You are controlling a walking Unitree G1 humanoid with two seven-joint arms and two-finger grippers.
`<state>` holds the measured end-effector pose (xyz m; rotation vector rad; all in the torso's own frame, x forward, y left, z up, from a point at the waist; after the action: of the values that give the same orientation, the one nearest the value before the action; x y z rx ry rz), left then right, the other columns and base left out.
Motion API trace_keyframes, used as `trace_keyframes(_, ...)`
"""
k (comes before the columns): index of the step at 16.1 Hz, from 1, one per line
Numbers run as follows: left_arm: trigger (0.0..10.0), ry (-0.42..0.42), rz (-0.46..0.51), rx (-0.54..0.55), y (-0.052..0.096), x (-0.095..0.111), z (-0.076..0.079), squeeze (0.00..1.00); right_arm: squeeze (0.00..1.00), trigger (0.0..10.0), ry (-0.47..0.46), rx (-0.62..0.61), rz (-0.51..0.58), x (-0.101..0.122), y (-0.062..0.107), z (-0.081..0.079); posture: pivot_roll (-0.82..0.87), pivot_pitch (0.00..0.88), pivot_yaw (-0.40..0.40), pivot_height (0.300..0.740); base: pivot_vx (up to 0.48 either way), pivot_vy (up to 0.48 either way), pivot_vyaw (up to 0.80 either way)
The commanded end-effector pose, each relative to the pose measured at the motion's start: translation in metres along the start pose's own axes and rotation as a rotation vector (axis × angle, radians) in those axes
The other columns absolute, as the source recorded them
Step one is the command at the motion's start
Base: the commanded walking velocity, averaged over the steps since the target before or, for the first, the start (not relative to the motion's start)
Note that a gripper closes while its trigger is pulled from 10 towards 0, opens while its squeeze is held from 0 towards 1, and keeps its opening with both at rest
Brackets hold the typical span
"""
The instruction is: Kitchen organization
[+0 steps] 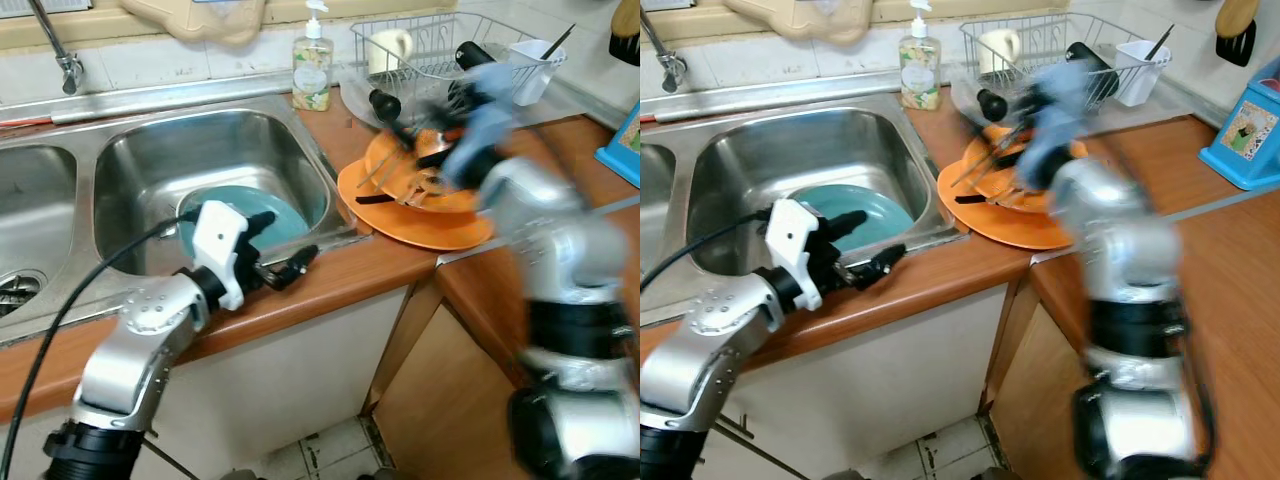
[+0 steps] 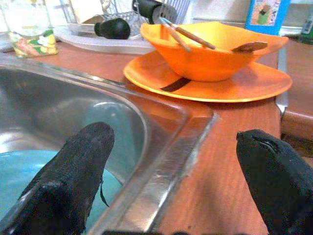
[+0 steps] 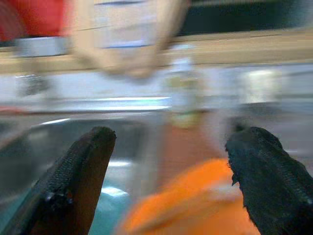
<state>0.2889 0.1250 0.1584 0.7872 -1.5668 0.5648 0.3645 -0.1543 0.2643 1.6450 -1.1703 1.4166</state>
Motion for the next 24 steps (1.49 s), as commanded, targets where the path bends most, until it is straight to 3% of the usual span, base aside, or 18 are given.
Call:
trace_keyframes(1, 10.0, -0.023, 0.018, -0.011, -0.001, 0.006, 0.002, 0.0, 0.0, 10.0, -0.001, -0.045, 0.008, 0.003, 0.002, 0.01, -0.08, 0.0, 0.016, 0.74, 0.0, 0.0, 0.0)
trace_keyframes(2, 10.0, -0.025, 0.019, -0.025, -0.003, 0.006, 0.005, 0.0, 0.0, 10.0, 0.038, -0.116, -0.048, -0.004, 0.007, 0.025, -0.08, 0.0, 0.015, 0.74, 0.0, 0.0, 0.0)
trace_keyframes(3, 10.0, -0.026, 0.019, -0.028, -0.004, 0.006, 0.006, 0.0, 0.0, 10.0, 0.042, -0.132, -0.055, -0.005, 0.008, 0.027, -0.08, 0.0, 0.015, 0.74, 0.0, 0.0, 0.0)
trace_keyframes(4, 10.0, -0.03, 0.02, -0.03, -0.005, 0.007, 0.008, 0.0, 0.0, 10.0, 0.019, -0.272, -0.065, -0.008, 0.013, 0.048, -0.08, 0.0, 0.01, 0.74, 0.0, 0.0, 0.0)
trace_keyframes(7, 10.0, -0.023, 0.016, -0.033, -0.004, 0.005, 0.012, 0.0, 0.0, 10.0, 0.032, -0.462, -0.08, -0.011, 0.033, 0.083, -0.08, 0.0, 0.007, 0.74, 0.0, 0.0, 0.0)
trace_keyframes(9, 10.0, -0.019, 0.012, -0.031, -0.003, 0.003, 0.013, 0.0, 0.0, 10.0, 0.111, -0.554, -0.131, -0.017, 0.048, 0.102, -0.08, 0.0, 0.003, 0.74, 0.0, 0.0, 0.0)
trace_keyframes(12, 10.0, -0.017, 0.013, -0.029, -0.004, 0.003, 0.012, 0.0, 0.0, 10.0, 0.149, -0.633, -0.195, -0.04, 0.065, 0.126, -0.09, 0.0, 0.003, 0.74, 0.0, 0.0, 0.0)
trace_keyframes(18, 10.0, -0.029, 0.014, -0.021, -0.004, 0.005, 0.006, 0.0, 0.0, 10.0, 0.217, -0.531, -0.294, -0.082, 0.056, 0.13, -0.08, 0.0, 0.007, 0.74, 0.0, 0.0, 0.0)
trace_keyframes(24, 10.0, -0.032, 0.018, -0.014, -0.004, 0.006, 0.004, 0.0, 0.0, 10.0, 0.292, -0.446, -0.353, -0.096, 0.039, 0.127, -0.07, 0.0, 0.001, 0.74, 0.0, 0.0, 0.0)
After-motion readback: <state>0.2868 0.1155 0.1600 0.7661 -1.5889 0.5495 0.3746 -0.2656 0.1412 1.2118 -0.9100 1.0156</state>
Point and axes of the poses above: a point about 5 cm out from each wrist's last joint towards the gripper, its own y axis pointing back from the gripper into the wrist, its own x axis along the axis of the wrist's last joint, z = x × y, the point moved 2 cm from there along -y, pointing out of the wrist towards the gripper, and after that the axes turned 6 degrees about -y, right-handed, at the moved point
